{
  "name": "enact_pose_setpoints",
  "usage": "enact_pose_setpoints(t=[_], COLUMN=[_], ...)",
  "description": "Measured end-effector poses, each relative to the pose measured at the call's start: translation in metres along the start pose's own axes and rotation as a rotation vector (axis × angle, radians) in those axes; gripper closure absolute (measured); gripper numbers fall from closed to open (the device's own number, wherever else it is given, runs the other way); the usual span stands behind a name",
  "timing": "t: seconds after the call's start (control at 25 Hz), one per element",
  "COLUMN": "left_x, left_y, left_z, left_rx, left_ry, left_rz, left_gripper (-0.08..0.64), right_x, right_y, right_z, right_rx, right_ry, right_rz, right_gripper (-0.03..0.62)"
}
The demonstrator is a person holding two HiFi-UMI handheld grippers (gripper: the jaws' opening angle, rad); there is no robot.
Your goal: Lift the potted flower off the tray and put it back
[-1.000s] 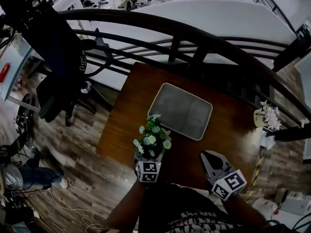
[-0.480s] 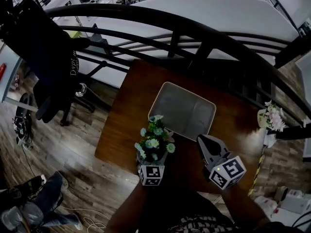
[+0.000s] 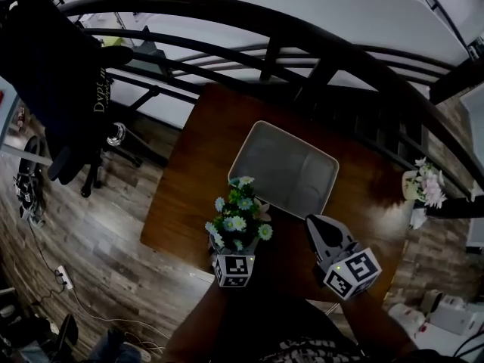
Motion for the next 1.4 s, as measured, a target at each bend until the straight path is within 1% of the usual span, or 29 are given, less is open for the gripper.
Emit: enact_pose_setpoints(t=[0.16,0.32,0.52,0.72,0.84,0.92,1.12,1.4], left_x=[0.003,-0.004,-0.012,-0.02,-0.025,-0.024,-0.024,-0.011], left_y=[-0.002,0.011,0.026,0.034,0.024,0.015,-0.014,-0.058], left_z=[0.0,0.0,-0.024,-0.051,-0.068,-0.084,-0.124,-0.151], left_rx=[-0.01,-0.024,-0.004,0.024,0.035,0.047,0.083,0.089], left_ry=[-0.003,-0.004,-0.013,-0.015,-0.045,-0.066,-0.091,-0.138], left_rz=[0.002,-0.004,-0.004,-0.002,0.012,0.026,0.067,0.146], left_gripper=[0.094,0.094,0.094,0.094,0.094,0.094,0.094,0.094], right_x=[0.002,-0.004,-0.005,-0.006,0.0,0.007,0.021,0.042], right_y=[0.002,0.006,0.014,0.024,0.026,0.029,0.034,0.025], right_z=[0.0,-0.015,-0.036,-0.058,-0.058,-0.059,-0.078,-0.093], right_rx=[-0.007,0.015,0.047,0.089,0.111,0.127,0.156,0.199], right_ry=[-0.007,-0.001,0.0,0.007,0.012,-0.002,-0.037,-0.056], right_rz=[-0.005,-0.004,-0.004,0.025,0.04,0.056,0.124,0.182], right_gripper=[0.6,0.6,0.6,0.6,0.6,0.6,0.6,0.6])
Point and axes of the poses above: the fingertips, and each gripper's own axes: y backward along the fingers, x to its right, z out of its underside, the point moved 2 cm from there along y, backward along the fingers, and after that the axes turned 8 degrees about -x, right-handed, at the moved point
